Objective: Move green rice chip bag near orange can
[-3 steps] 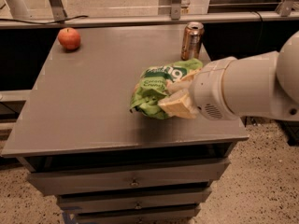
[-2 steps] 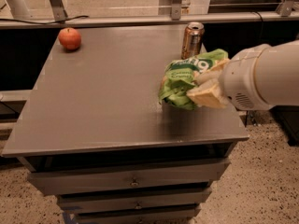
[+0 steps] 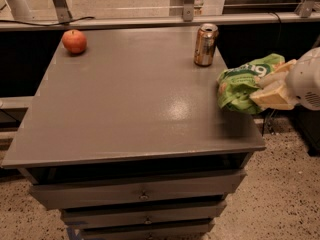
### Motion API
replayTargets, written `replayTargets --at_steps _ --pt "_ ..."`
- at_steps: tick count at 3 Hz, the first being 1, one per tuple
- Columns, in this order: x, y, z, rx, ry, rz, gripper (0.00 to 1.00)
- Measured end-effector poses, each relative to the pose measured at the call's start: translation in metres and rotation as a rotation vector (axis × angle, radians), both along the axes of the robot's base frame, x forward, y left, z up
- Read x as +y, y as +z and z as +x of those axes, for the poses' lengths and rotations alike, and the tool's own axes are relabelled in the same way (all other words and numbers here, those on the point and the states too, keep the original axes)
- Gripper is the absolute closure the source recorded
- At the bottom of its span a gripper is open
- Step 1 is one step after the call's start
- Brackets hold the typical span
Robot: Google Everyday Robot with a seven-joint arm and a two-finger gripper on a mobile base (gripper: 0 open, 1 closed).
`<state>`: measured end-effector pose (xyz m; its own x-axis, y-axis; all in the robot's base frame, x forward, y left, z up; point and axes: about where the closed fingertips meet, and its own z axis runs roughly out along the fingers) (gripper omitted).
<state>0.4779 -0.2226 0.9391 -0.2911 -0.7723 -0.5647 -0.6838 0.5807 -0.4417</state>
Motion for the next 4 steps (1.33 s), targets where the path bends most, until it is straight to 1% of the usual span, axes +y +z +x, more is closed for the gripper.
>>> replayTargets --at_steps 1,2,3,4 --pt "-0.035 -0.004 0.008 0.003 -0.027 -0.029 1.0" --pt "-0.051 0.004 0.025 -0.023 -0.024 -0.041 1.0" --pt "-0.05 0.008 0.051 -0.06 0.0 -0.03 1.0" --pt "-0.044 0.001 0.074 -0.085 0.018 -0.006 1.0"
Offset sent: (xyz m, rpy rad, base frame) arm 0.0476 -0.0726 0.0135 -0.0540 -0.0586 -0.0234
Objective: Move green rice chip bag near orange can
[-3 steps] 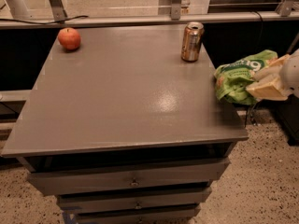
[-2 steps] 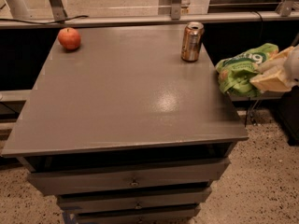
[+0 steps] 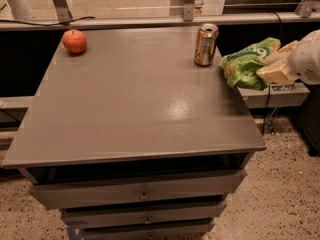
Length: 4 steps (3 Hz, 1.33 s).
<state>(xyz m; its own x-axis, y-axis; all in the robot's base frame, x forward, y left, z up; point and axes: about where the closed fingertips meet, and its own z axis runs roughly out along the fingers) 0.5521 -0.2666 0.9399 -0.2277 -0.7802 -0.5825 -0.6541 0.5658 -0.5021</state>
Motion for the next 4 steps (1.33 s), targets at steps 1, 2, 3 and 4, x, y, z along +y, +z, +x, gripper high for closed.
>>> replayTargets --at_steps 1,2,3,4 --pt "0.005 -0.01 0.026 -0.024 0.021 0.027 1.0" --pt "0.009 -0.011 0.053 -0.056 0.047 0.045 1.0" --pt "0.015 -0.013 0.076 -0.081 0.072 0.061 1.0" --pt "0.021 -0.022 0.09 -0.085 0.089 0.079 1.0"
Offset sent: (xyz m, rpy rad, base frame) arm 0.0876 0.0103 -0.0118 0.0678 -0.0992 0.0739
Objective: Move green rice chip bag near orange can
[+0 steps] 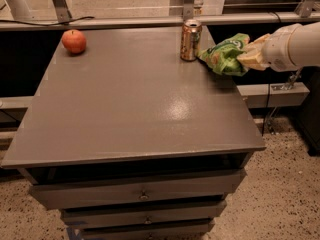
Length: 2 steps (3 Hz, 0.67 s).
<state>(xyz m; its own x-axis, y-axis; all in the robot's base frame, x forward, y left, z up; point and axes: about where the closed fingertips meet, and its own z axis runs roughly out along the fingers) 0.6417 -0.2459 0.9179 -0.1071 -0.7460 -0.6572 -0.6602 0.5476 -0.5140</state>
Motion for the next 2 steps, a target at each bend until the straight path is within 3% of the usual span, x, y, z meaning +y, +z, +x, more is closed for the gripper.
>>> replayTargets --at_steps 2 --pt "0.012 -0.024 0.013 0.005 0.02 0.043 1.0"
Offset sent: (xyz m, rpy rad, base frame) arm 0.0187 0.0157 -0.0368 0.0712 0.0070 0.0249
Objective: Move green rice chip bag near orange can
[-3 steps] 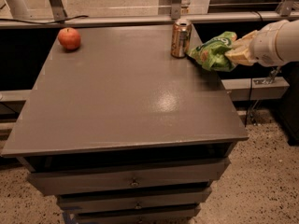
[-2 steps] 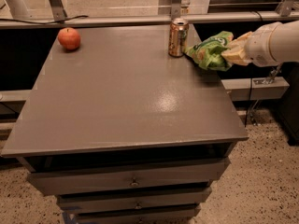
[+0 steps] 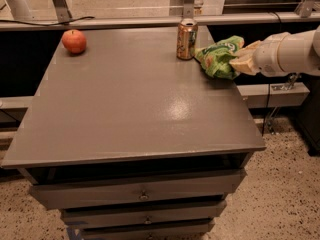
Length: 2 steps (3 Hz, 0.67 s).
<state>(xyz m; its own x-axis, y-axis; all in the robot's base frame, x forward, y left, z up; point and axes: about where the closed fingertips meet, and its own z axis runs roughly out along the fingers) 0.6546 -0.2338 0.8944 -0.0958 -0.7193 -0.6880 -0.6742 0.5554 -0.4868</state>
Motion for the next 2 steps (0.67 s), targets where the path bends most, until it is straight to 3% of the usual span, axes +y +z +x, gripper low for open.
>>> replayTargets --at_steps 2 --pt "0.031 -0.025 0.01 0.025 0.042 0.046 1.0"
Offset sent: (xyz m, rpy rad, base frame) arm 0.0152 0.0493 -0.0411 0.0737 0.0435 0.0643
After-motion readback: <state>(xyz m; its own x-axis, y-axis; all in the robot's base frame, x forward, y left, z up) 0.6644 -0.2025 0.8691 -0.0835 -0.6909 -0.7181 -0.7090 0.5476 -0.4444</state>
